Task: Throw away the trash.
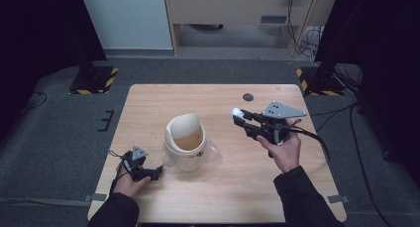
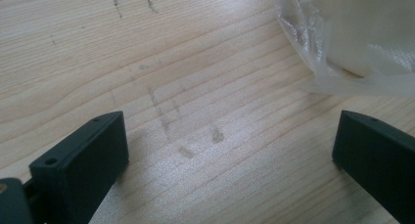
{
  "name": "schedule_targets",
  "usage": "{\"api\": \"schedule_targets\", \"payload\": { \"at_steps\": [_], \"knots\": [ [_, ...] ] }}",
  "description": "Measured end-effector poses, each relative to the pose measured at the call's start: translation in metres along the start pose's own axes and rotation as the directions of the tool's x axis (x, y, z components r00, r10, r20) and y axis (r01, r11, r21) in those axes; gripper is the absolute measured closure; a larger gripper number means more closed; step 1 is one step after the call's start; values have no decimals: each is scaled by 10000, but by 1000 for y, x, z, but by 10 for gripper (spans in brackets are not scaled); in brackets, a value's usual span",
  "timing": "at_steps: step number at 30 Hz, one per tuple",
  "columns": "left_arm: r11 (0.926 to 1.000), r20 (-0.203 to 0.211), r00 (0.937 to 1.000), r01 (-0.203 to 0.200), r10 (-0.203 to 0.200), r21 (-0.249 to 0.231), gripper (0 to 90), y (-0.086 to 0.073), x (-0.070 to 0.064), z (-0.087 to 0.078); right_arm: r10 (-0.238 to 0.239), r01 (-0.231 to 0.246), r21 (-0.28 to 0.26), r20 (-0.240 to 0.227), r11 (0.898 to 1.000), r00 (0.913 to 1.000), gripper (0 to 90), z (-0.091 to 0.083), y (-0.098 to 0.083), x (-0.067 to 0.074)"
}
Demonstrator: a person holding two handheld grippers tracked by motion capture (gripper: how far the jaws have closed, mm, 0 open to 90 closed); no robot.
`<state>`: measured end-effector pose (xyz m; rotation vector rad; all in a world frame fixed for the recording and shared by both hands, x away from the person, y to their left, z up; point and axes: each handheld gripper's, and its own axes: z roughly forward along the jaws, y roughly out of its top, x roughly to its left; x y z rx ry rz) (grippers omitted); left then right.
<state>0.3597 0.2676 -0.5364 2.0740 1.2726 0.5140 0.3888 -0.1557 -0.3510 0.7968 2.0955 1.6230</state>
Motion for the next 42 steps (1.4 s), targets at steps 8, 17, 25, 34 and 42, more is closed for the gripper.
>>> {"api": "schedule_targets", "payload": {
  "at_steps": [8,17,25,34,42],
  "knots": [
    [10000,1,10000,-2,2,1,0,0,0,0,-123,116,-175,-408,9998,9991,656,11,11,11],
    [10000,1,10000,-3,3,1,0,0,0,0,-175,143,-360,-892,9992,9959,656,22,21,26],
    [10000,2,10000,-2,2,0,0,0,0,0,-271,245,-247,-1120,9994,9933,655,30,21,33],
    [10000,0,10000,0,0,0,0,0,0,0,-166,157,-77,-1297,9998,9914,655,38,12,41],
    [10000,-7,10000,8,-8,-3,0,0,0,0,-24,49,174,-1405,9998,9901,656,48,2,50]
  ]
}}
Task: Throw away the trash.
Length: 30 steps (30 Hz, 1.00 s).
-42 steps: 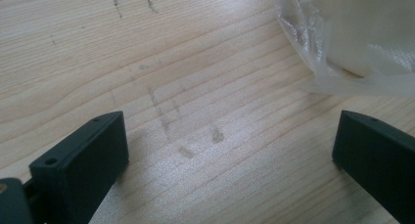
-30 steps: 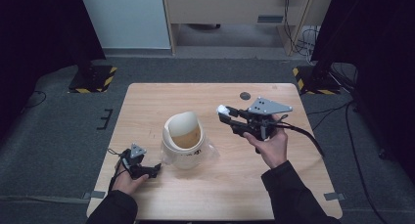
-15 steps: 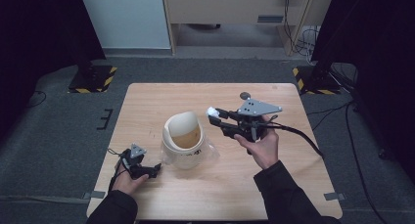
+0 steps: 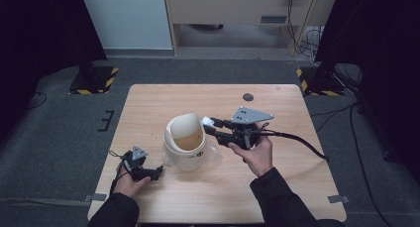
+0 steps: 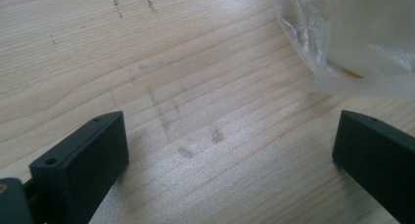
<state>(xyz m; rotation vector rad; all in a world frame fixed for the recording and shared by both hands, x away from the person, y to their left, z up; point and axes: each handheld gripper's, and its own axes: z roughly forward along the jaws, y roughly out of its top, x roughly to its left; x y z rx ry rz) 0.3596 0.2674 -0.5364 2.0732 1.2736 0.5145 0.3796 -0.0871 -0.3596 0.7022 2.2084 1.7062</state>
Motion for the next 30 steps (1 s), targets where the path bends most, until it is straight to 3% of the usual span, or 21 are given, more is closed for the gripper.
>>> {"api": "schedule_targets", "payload": {
  "at_steps": [15,30],
  "knots": [
    [10000,-2,10000,1,-1,-1,0,0,0,0,266,-263,204,-173,9994,9995,656,17,-21,8],
    [10000,-5,10000,5,-5,2,0,0,0,0,293,-267,788,-317,9965,9991,656,32,-36,11]
  ]
}}
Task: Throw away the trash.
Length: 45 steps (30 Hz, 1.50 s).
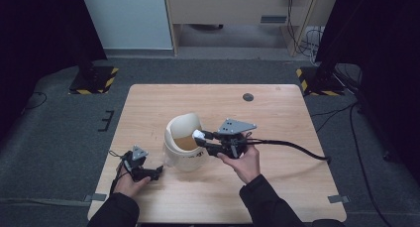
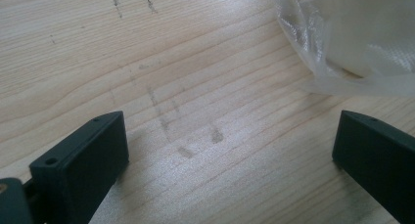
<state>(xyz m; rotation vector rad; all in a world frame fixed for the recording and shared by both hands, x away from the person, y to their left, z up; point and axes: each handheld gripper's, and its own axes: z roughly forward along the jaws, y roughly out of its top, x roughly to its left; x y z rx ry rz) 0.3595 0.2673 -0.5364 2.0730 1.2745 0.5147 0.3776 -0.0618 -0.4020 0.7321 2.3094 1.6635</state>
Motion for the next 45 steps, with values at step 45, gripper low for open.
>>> {"api": "schedule_targets", "payload": {
  "at_steps": [45],
  "knots": [
    [10000,-8,10000,2,-2,-3,0,0,0,0,439,-365,-490,1597,9981,9862,400,-23,3,-34]
  ]
}}
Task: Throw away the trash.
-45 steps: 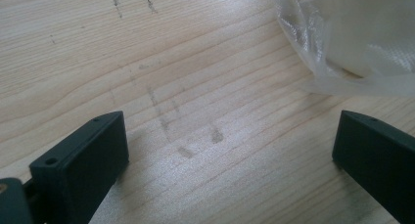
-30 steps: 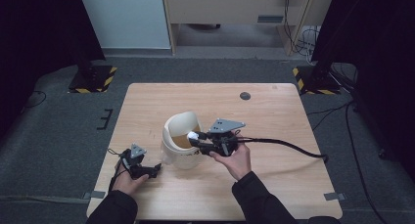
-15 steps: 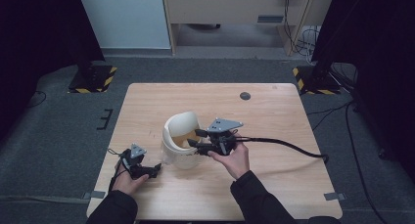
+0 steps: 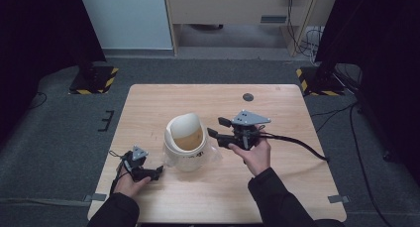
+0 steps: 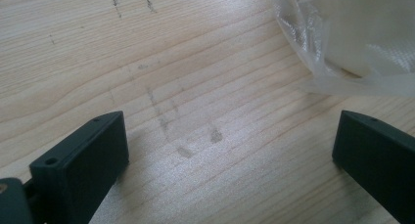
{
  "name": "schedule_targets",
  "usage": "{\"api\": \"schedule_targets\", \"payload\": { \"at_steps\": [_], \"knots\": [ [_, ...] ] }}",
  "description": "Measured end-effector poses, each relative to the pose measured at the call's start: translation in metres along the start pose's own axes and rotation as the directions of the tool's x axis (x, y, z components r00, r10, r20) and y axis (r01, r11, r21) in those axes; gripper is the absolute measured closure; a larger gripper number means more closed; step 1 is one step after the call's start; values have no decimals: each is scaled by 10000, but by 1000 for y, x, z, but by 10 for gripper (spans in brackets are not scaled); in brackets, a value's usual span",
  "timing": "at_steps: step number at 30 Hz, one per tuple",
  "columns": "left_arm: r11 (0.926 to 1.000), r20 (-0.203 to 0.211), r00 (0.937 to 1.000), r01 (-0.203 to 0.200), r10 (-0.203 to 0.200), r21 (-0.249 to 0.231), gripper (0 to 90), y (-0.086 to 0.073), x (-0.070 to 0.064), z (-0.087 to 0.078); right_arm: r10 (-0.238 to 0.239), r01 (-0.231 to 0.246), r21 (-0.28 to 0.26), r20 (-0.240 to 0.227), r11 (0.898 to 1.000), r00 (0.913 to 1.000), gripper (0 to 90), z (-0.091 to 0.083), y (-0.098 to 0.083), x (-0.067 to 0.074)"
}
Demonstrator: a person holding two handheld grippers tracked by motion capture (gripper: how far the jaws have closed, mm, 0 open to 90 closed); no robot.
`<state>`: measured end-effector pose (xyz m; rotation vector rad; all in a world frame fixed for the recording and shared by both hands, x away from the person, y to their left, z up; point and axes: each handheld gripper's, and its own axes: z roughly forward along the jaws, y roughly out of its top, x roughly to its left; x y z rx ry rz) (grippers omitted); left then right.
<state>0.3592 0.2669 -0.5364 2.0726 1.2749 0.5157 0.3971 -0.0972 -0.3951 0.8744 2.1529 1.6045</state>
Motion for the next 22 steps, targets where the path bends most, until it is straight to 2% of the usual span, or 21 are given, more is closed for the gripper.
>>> {"api": "schedule_targets", "payload": {
  "at_steps": [4,8,14,18,22],
  "knots": [
    [10000,5,10000,3,-3,-4,0,0,0,0,5,-25,361,536,9993,9986,345,-9,-9,-21],
    [10000,3,10000,2,-2,-2,0,0,0,0,233,-289,587,939,9979,9953,315,-22,-23,-41],
    [10000,2,10000,-2,2,3,0,0,0,0,697,-875,1042,1642,9907,9840,266,-47,-54,-69],
    [10000,1,10000,6,-6,-6,0,0,0,0,1037,-1386,1500,2199,9789,9700,236,-62,-83,-87],
    [10000,0,10000,5,-5,-2,0,0,0,0,1234,-1900,2271,2780,9551,9526,221,-71,-106,-101]
  ]
}}
